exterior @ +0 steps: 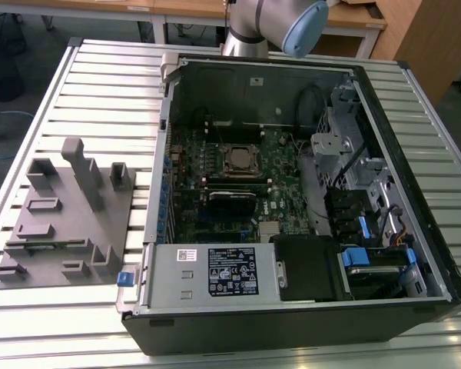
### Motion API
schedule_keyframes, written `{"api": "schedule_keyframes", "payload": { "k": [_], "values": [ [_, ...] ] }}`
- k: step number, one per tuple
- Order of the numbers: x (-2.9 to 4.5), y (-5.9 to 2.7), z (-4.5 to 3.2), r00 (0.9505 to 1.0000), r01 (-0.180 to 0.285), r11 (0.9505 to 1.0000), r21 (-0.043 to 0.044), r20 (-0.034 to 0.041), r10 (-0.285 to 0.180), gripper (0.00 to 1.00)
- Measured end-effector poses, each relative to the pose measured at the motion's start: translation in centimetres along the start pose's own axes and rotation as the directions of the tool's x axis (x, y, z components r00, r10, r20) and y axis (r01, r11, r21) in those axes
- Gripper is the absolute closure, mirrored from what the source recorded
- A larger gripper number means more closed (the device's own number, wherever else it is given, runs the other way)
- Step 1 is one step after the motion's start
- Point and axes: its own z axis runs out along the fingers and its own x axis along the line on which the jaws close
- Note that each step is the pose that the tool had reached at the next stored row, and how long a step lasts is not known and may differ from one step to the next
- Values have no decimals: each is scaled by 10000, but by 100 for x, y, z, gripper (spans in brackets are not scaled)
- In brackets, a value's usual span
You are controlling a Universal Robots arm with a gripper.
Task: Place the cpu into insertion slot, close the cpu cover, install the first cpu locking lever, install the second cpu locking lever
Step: 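Install the first cpu locking lever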
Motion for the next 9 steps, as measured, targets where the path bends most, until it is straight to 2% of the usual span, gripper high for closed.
{"api": "schedule_keyframes", "payload": {
  "k": [9],
  "values": [
    [-6,-19,-1,10000,1,10000,13,2,-1,90]
  ]
}}
